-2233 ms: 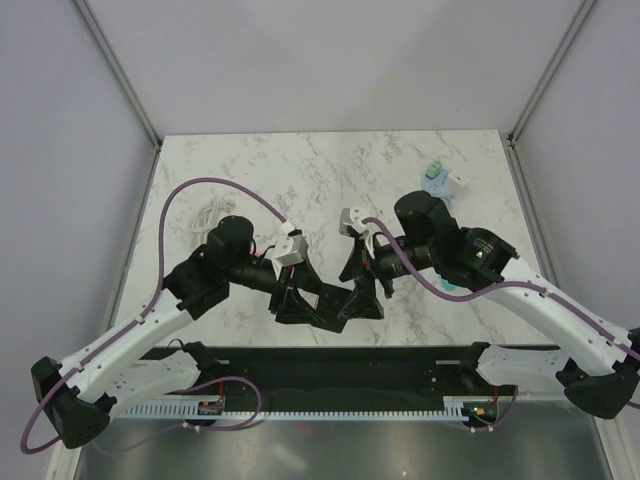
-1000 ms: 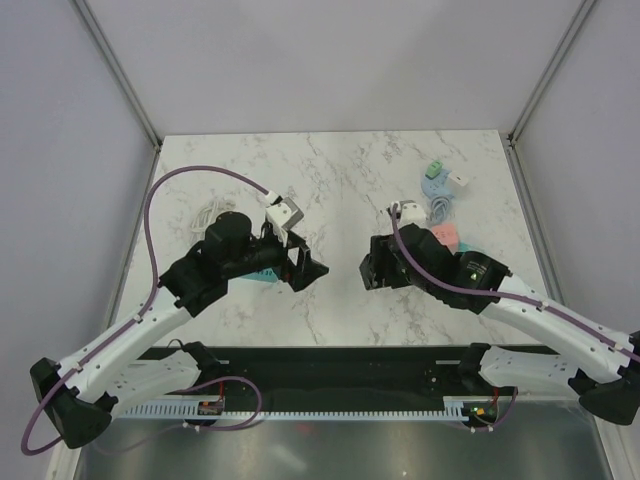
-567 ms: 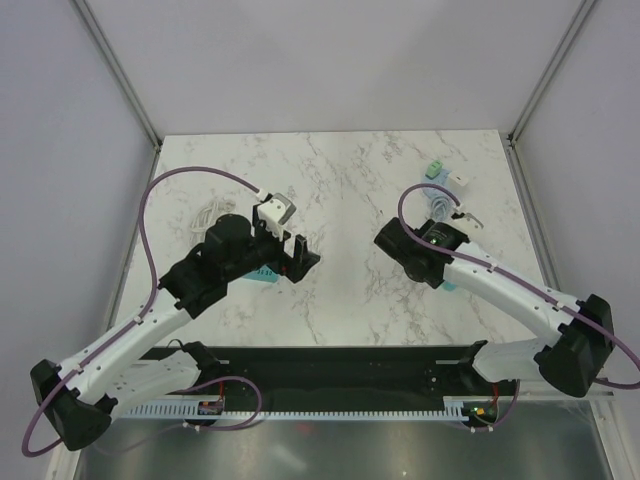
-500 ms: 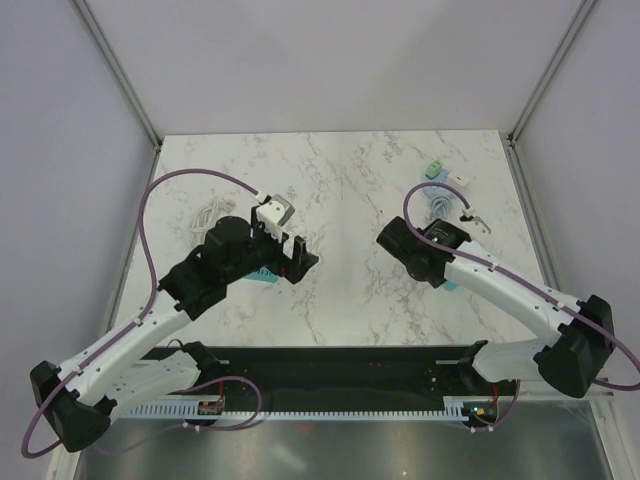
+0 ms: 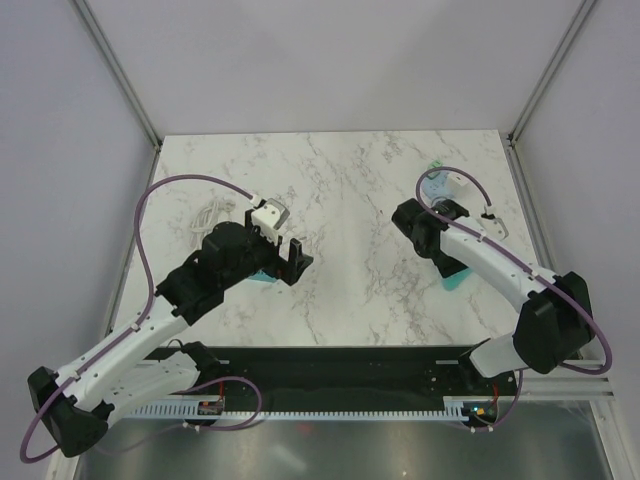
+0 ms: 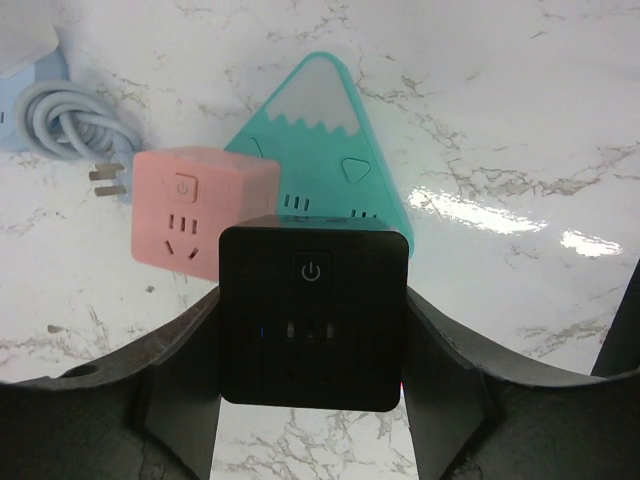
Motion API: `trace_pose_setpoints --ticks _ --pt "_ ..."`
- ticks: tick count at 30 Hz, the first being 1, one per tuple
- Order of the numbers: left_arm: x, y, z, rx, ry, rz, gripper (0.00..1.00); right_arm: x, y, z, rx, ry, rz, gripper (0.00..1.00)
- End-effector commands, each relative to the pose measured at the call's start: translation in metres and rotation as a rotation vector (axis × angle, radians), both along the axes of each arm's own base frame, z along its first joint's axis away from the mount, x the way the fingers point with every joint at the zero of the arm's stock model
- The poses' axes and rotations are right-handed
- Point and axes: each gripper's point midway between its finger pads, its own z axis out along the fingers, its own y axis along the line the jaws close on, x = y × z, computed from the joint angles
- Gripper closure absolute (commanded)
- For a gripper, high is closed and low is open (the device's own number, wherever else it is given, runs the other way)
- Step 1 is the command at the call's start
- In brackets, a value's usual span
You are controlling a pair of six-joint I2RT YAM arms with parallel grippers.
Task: Insert the plug
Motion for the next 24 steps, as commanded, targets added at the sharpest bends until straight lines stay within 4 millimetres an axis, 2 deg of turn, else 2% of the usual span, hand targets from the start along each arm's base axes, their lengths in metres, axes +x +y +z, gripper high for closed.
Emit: trace_pose_setpoints --ticks 1,4,16,24 --pt "0.003 0.002 0.010 -0.028 -0.029 0.026 0.00 -0.005 -0.014 0.002 -0.031 0.031 -0.014 1.00" --pt "0.006 0.006 0.008 -0.016 -0.036 0.046 0.00 -0.005 -0.014 -0.008 -0.025 0.056 -0.010 1.00" --pt "0.004 0.010 0.010 -0.023 -0.056 0.052 0.00 -0.010 -0.014 -0.026 -0.034 0.113 -0.016 1.00" --pt "0.005 0.012 0.014 -0.030 -0.073 0.062 0.00 -0.001 -0.021 -0.017 -0.074 0.056 -0.026 1.00"
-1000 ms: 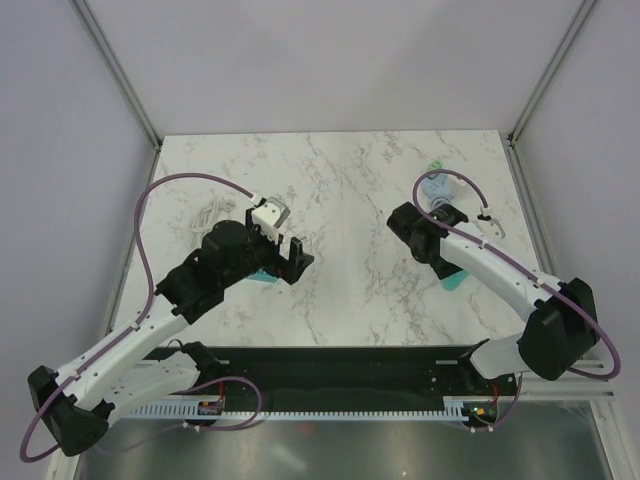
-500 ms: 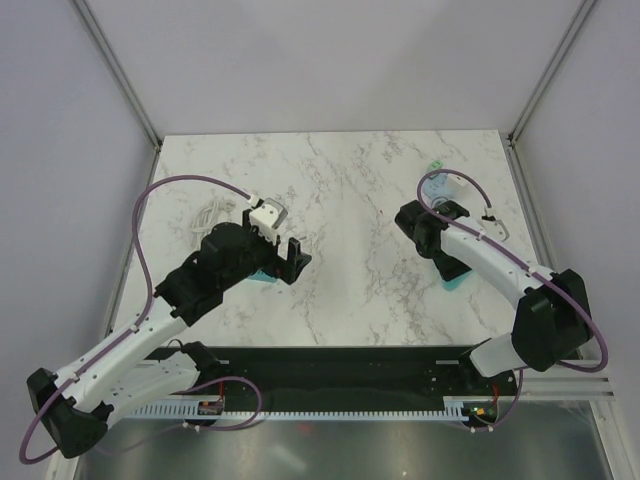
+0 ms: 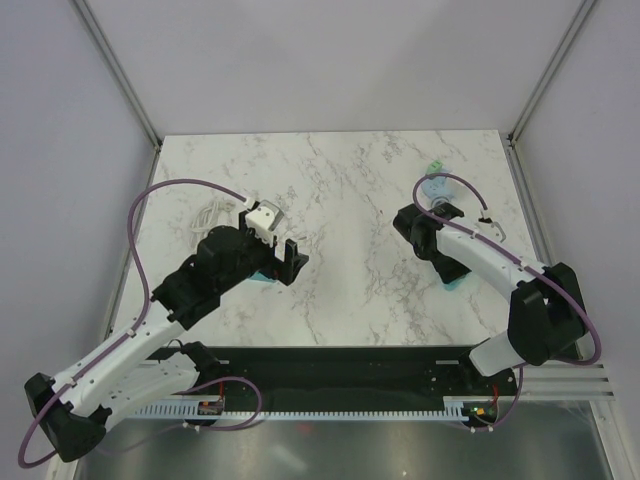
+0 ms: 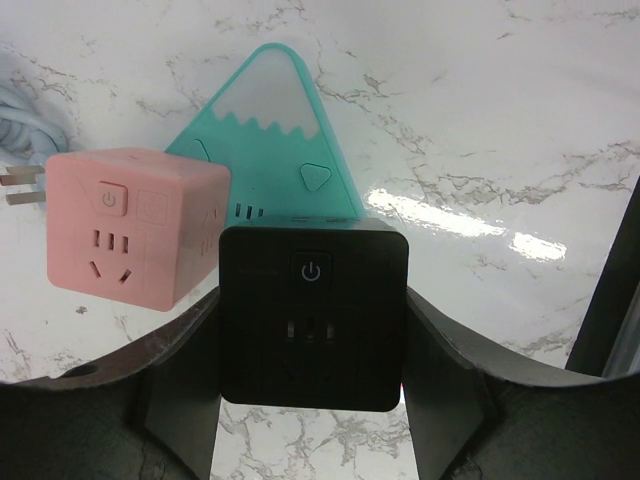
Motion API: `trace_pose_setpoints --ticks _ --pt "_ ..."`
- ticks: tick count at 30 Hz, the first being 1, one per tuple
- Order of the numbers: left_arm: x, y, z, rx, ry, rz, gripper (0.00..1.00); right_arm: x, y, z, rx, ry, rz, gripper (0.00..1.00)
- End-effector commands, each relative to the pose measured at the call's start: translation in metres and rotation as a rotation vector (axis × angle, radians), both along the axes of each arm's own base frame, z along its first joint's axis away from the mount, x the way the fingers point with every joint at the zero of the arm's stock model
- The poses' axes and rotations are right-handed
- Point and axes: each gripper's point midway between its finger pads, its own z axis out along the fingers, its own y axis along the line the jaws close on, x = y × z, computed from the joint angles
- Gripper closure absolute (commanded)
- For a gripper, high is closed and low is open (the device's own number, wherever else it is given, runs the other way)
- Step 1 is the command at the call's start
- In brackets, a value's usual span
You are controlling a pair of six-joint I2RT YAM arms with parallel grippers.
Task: Insert the plug
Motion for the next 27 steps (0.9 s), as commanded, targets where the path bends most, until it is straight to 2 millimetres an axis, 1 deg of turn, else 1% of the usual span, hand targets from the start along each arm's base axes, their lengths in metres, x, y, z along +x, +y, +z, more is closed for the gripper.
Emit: trace_pose_setpoints --ticks 1,8,14,20,27 --pt "0.003 0.002 0.013 -0.029 -0.049 0.017 0.00 0.009 -0.008 0.011 -0.048 -0.058 -0.011 1.00" --pt "0.003 0.003 0.016 -0.034 -0.058 0.021 0.00 0.004 -0.010 0.002 -0.047 -0.041 -0.034 1.00" --pt "0.002 0.004 0.016 -0.036 -0.061 0.021 0.00 0.010 -0.013 0.006 -0.072 -0.068 -0.025 1.00" --pt "0.003 0.005 0.019 -0.041 -0.073 0.026 0.00 0.007 -0.016 -0.001 -0.082 -0.040 -0.028 1.00" --pt "0.003 0.006 0.019 -0.040 -0.075 0.027 0.00 0.003 -0.019 -0.011 -0.085 -0.022 -0.037 1.00"
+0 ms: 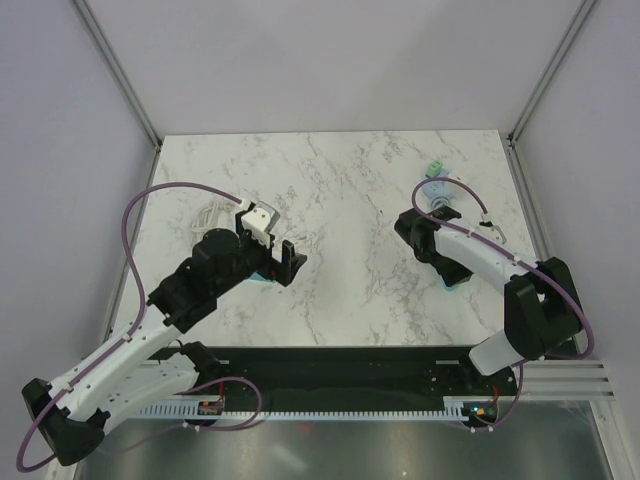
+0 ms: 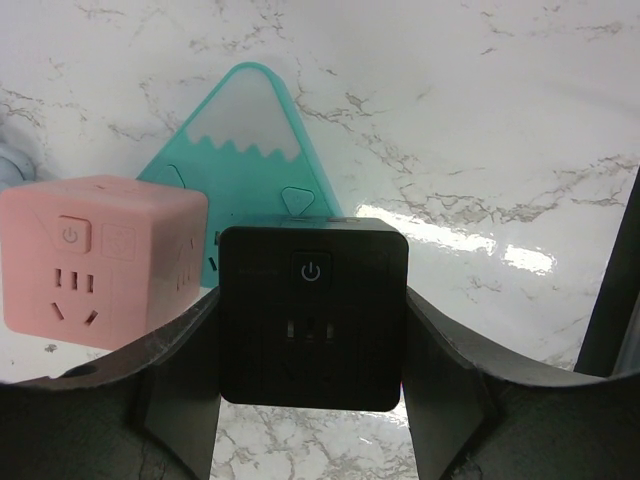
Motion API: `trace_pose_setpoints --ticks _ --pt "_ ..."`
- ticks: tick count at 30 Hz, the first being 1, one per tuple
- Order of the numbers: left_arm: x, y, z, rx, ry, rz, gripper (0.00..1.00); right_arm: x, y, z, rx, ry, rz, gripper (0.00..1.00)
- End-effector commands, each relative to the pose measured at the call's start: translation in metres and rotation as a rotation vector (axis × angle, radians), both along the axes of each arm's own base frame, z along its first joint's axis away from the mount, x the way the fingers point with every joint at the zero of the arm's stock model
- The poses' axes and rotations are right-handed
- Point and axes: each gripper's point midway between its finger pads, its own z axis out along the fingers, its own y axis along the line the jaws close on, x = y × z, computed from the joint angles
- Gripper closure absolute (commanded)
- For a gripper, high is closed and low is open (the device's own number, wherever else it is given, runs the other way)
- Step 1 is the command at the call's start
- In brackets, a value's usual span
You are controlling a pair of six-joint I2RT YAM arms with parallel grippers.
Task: Insert the plug
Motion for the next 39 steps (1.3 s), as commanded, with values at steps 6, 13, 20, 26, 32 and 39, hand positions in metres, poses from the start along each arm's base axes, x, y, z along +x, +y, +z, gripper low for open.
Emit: trace_pose_setpoints --ticks 6,13,20,26,32,39 --pt "0.005 0.004 0.012 -0.021 -0.053 0.028 0.00 0.007 -0.008 -0.002 -0.038 -0.032 -0.006 1.00" --pt "0.006 0.004 0.011 -0.020 -0.053 0.031 0.00 0.013 -0.005 0.004 -0.026 -0.046 0.011 1.00" --pt "0.007 0.003 0.011 -0.018 -0.054 0.032 0.00 0.020 -0.001 0.026 -0.007 -0.078 0.020 1.00" --pt "0.007 0.004 0.014 -0.021 -0.061 0.035 0.00 0.021 -0.001 0.028 -0.014 -0.066 0.024 1.00" --pt "0.007 0.005 0.012 -0.018 -0.059 0.034 0.00 0.018 -0.002 0.022 -0.020 -0.045 0.015 1.00" --pt "0.007 0.005 0.013 -0.016 -0.061 0.037 0.00 0.020 -0.001 0.016 -0.024 -0.045 0.017 1.00"
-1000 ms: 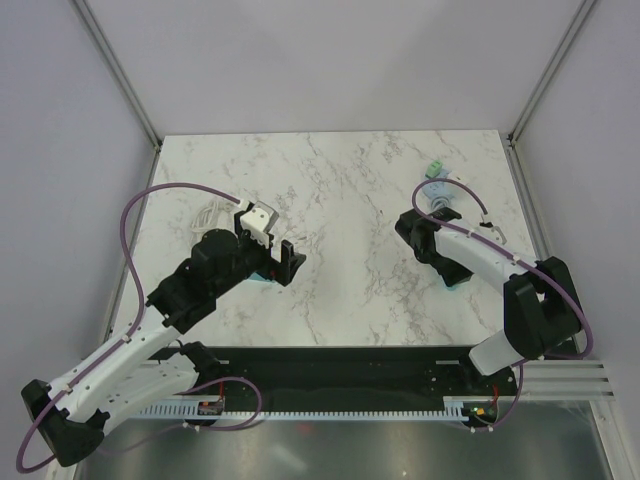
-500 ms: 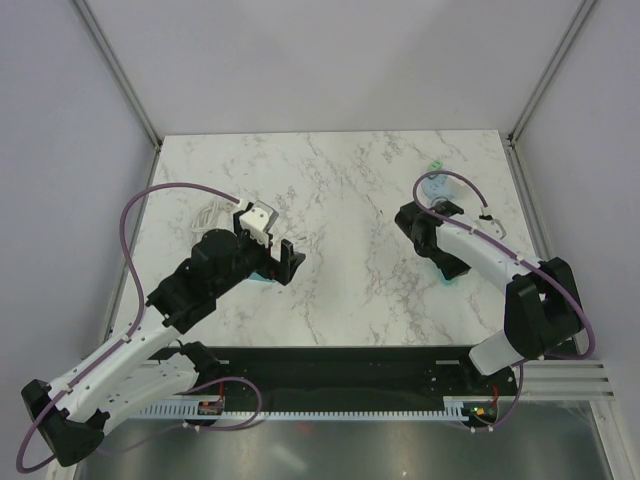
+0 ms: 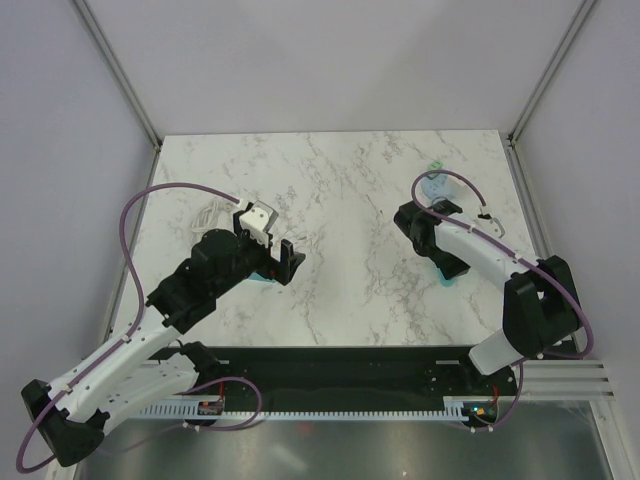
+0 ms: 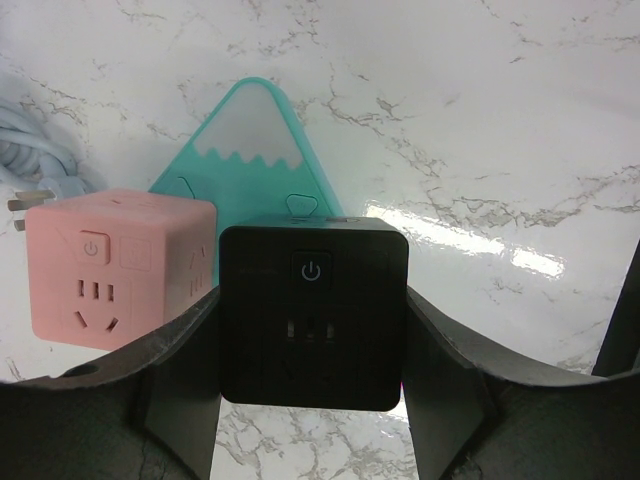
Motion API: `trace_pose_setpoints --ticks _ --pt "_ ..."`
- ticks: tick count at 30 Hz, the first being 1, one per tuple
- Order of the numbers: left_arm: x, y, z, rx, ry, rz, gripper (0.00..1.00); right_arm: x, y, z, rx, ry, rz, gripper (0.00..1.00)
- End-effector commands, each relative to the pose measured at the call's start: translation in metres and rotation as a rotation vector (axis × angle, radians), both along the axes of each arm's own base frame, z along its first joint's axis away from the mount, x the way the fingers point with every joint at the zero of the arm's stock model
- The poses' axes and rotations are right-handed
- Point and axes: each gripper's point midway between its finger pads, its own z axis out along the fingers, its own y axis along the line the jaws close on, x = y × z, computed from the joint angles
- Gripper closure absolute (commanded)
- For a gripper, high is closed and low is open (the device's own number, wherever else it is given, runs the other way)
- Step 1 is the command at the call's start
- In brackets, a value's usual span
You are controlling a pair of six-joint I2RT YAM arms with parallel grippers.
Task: Insert the plug
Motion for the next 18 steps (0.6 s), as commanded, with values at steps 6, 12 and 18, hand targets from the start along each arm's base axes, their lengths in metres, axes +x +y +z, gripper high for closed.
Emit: trace_pose_setpoints --ticks 6,12,18 --pt "0.006 0.002 0.011 -0.016 -0.054 0.017 0.00 0.010 -0.002 0.004 -0.021 -0.038 -0.002 1.00" --pt "0.006 0.002 0.012 -0.015 -0.056 0.018 0.00 0.010 -0.001 0.000 -0.015 -0.033 -0.003 1.00" --pt "0.006 0.003 0.012 -0.015 -0.059 0.021 0.00 0.007 -0.001 -0.005 -0.014 -0.025 -0.009 1.00"
